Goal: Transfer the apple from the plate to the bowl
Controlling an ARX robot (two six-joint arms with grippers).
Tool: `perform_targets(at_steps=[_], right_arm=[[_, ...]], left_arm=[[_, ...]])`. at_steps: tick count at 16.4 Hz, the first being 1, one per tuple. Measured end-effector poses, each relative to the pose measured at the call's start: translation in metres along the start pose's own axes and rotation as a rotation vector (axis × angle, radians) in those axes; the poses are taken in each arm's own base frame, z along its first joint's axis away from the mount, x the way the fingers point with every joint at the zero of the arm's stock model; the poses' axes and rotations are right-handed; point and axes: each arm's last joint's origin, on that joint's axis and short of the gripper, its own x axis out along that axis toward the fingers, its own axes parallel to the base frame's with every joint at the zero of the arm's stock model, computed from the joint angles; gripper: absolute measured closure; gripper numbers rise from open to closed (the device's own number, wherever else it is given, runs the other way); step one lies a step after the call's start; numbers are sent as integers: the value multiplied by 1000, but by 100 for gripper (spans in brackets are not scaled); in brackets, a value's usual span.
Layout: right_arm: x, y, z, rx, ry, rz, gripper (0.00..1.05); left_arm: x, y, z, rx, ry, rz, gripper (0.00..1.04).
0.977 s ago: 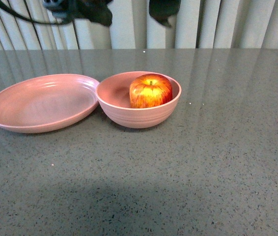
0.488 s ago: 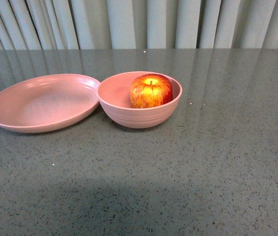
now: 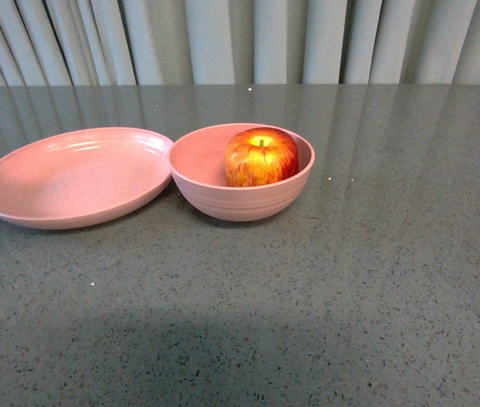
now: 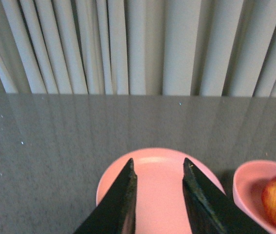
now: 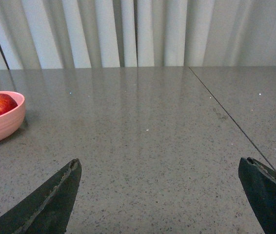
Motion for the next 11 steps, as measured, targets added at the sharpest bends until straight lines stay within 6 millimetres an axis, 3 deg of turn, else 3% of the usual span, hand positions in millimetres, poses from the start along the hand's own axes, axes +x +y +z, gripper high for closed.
perform_targets(at_steps=[1,2,3,4,8,11], right_arm=[[0,0,0,0,0,0,7],[0,0,0,0,0,0,7],[0,0,0,0,0,0,7],[0,0,0,0,0,0,7],[0,0,0,0,0,0,7],[0,0,0,0,0,0,7]], left_arm=[[-5,3,-9,2,9,-7,86],[-23,15,-25,-3,-24,5,103],[-34,21,-44,0,-1,1,104],[-39,23,-50,0,1,-6,104],[-54,39,-65,0,-4,18,104],[-64,37,-74,1,-3,-6,104]])
